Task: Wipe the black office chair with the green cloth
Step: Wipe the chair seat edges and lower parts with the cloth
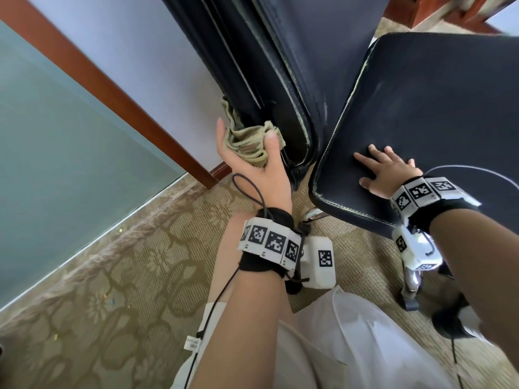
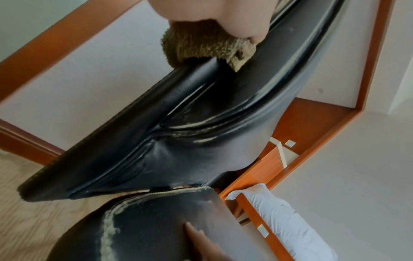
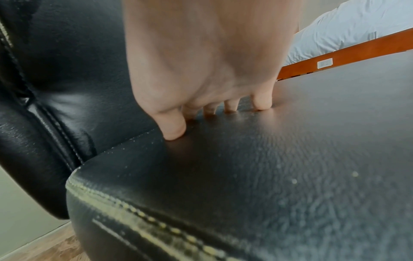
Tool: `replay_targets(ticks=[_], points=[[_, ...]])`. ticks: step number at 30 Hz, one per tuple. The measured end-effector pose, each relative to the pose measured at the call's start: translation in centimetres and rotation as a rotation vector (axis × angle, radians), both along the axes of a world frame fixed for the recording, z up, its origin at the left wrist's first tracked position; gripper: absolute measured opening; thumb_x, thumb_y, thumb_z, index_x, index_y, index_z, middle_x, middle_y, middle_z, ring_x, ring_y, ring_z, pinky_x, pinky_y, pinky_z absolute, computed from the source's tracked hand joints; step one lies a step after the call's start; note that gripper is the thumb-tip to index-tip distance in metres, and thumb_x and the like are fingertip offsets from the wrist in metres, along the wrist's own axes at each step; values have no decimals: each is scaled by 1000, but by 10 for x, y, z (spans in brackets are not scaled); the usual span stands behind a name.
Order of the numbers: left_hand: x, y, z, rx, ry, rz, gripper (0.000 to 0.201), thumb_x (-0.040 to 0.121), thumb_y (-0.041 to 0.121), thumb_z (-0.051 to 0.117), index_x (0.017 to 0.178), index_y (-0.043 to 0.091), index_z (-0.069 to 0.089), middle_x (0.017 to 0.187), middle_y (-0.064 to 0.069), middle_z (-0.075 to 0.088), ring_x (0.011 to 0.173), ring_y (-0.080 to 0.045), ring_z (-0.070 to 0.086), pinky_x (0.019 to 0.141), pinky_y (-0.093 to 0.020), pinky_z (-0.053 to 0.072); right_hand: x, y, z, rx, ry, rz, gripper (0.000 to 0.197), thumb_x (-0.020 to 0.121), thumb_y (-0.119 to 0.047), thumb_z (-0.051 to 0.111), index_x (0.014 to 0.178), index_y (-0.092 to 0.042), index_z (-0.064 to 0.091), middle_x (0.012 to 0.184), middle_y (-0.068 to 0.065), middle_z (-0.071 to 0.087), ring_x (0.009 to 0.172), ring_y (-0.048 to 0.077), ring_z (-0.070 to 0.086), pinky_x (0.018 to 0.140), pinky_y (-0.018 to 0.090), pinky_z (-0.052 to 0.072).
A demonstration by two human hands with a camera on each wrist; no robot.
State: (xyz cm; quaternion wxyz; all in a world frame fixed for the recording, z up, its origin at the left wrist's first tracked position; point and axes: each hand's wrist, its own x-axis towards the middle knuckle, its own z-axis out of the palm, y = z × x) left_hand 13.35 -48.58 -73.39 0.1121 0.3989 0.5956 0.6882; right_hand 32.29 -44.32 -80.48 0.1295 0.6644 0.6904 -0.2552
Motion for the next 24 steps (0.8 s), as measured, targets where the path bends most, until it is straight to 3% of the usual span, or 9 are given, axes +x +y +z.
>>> replay_targets(ticks=[2,4,9,13,16,17,20,22,24], points=[[3,-3,0,-6,27,-22,63,84,21,64,140,11,35,133,0,51,113,-18,58,93,-25,49,1,-1,0,0,1,5,60,98,-39,38,147,-41,4,158,-10,-6,145,19,-7,114,54,9],[6,-1,-6,3,58,-27,59,82,26,60,136,15,41,134,-7,53,116,-24,57,96,-39,48,1,-1,-1,1,-2,7,60,98,-39,37,147,-41,3,158,-10,-7,145,19,-7,114,54,8],[8,6,-27,-9,120,32,61,83,28,57,139,18,38,133,-13,54,120,-29,55,95,-48,47,0,0,-3,4,0,4,60,98,-40,36,147,-41,2,158,-9,-7,145,19,-8,114,54,8],[10,7,-47,-54,168,28,66,83,23,55,143,9,32,138,-12,48,125,-26,50,102,-41,43,0,1,-4,7,5,6,60,98,-40,35,148,-40,1,158,-9,-8,145,19,-8,114,54,7],[10,8,-60,-54,187,23,67,84,17,55,143,-3,29,137,11,37,129,-2,38,108,-23,34,1,0,-7,16,9,10,60,98,-40,34,148,-40,1,158,-9,-8,145,19,-9,114,54,7],[9,9,-62,-59,187,14,68,84,15,55,143,-5,27,138,13,32,129,4,33,109,-18,30,1,0,-8,19,11,10,59,98,-40,34,148,-40,1,158,-9,-8,145,19,-9,114,54,6],[10,5,-58,-63,153,-20,72,83,13,52,144,-6,19,143,1,26,132,0,26,111,-15,24,2,0,-9,24,15,12,59,98,-41,33,148,-40,0,158,-8,-9,145,19,-9,114,54,6],[10,2,-51,-26,138,-5,74,83,15,48,146,-3,14,144,0,23,134,-5,24,112,-16,23,3,0,-10,25,17,13,59,98,-41,33,148,-40,0,158,-9,-9,145,19,-9,113,54,6],[9,1,-39,39,143,25,73,85,14,48,146,-1,12,148,-3,22,137,-15,28,114,-26,27,3,-1,-10,23,17,17,59,98,-41,32,148,-40,0,157,-9,-10,145,19,-9,114,53,5]])
